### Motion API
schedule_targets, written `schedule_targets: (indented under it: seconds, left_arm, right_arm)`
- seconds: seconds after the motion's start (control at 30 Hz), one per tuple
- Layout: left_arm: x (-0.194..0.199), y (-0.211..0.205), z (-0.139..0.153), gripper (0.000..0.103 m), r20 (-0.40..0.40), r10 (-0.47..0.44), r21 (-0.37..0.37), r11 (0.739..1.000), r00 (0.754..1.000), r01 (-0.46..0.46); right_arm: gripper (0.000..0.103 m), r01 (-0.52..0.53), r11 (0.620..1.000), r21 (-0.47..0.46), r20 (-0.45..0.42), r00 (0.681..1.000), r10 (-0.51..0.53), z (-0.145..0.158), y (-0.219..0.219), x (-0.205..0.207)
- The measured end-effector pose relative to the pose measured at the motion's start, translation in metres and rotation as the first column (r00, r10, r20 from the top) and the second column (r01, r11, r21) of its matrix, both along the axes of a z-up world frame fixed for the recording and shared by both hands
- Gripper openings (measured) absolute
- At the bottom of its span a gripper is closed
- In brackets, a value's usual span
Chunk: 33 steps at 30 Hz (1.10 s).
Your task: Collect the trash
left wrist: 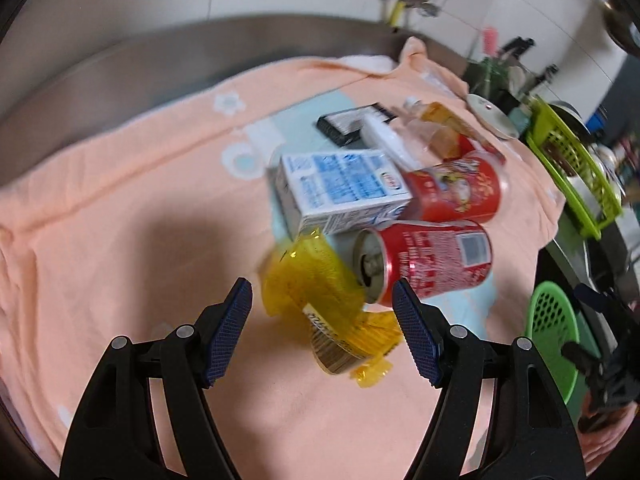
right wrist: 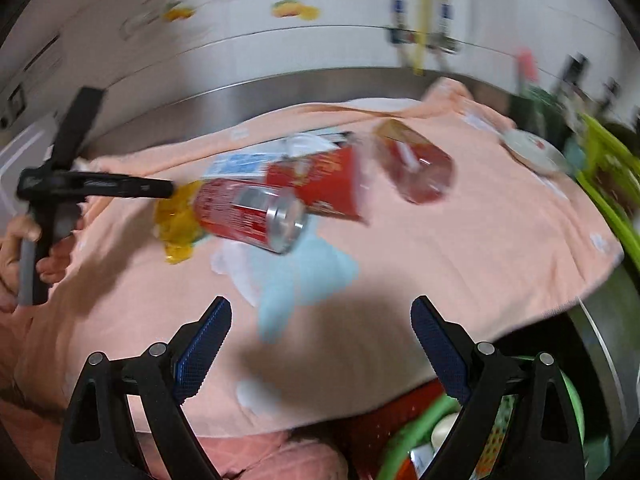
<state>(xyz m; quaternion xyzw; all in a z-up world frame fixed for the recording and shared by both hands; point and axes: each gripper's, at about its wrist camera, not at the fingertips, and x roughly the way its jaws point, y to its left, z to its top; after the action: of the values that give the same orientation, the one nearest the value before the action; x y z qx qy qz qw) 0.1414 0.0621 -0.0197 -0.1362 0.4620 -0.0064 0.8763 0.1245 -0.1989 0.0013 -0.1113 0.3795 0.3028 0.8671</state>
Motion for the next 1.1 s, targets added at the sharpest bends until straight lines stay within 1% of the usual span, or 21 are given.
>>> schedule_targets:
  seconds: [0.13, 0.3, 0.37, 0.43, 0.5, 0.53, 0.7, 0.83, 0.93, 0.97, 1.1]
  left_arm:
    - [0.008, 0.009, -0.016, 0.072, -0.045, 0.042, -0.072, 0.996, 0.998, -0.045]
    - [0.011, 0.014, -0.027, 0.070, -0.057, 0.042, -0.114, 0.992, 0.997, -0.048]
    - [0.012, 0.014, -0.029, 0.067, -0.056, 0.030, -0.121, 0.992, 0.998, -0.037]
    - [0.012, 0.014, -0.031, 0.060, -0.051, 0.006, -0.144, 0.989, 0.999, -0.013]
    - [0.013, 0.013, -0.031, 0.059, -0.045, -0.010, -0.144, 0.990, 0.999, 0.004]
    - [0.013, 0.013, -0.030, 0.056, -0.041, -0.017, -0.142, 0.990, 0.999, 0.011]
    - [0.009, 0.019, -0.029, 0.049, -0.029, -0.045, -0.158, 0.987, 0.999, 0.039]
    - [0.006, 0.022, -0.025, 0.042, -0.014, -0.070, -0.148, 0.987, 0.997, 0.067]
    - [0.005, 0.024, -0.024, 0.041, -0.013, -0.085, -0.146, 0.986, 0.996, 0.083]
    - [0.005, 0.024, -0.024, 0.039, -0.011, -0.091, -0.146, 0.985, 0.996, 0.088]
    - [0.004, 0.027, -0.024, 0.038, -0.003, -0.111, -0.158, 0.981, 0.994, 0.109]
  right_arm:
    - [0.088, -0.101, 0.993, -0.054, 0.013, 0.995, 0.102, 0.004, 0.029, 0.007]
    - [0.088, -0.195, 0.975, -0.108, 0.014, 0.980, 0.198, 0.007, 0.059, 0.023]
    - [0.088, -0.221, 0.967, -0.126, 0.016, 0.974, 0.225, 0.006, 0.070, 0.028]
    - [0.088, -0.254, 0.956, -0.149, 0.013, 0.966, 0.259, 0.005, 0.083, 0.034]
    - [0.088, -0.287, 0.944, -0.164, 0.008, 0.956, 0.292, 0.003, 0.095, 0.038]
    - [0.088, -0.299, 0.938, -0.173, 0.008, 0.952, 0.305, 0.002, 0.099, 0.038]
    - [0.088, -0.377, 0.894, -0.243, 0.000, 0.922, 0.388, -0.004, 0.129, 0.045]
    - [0.088, -0.429, 0.856, -0.287, -0.020, 0.897, 0.443, -0.012, 0.151, 0.056]
    - [0.088, -0.455, 0.832, -0.317, -0.039, 0.883, 0.468, -0.019, 0.162, 0.061]
    - [0.088, -0.463, 0.823, -0.329, -0.047, 0.879, 0.475, -0.021, 0.165, 0.062]
    - [0.088, -0.491, 0.782, -0.384, -0.069, 0.860, 0.506, -0.034, 0.173, 0.065]
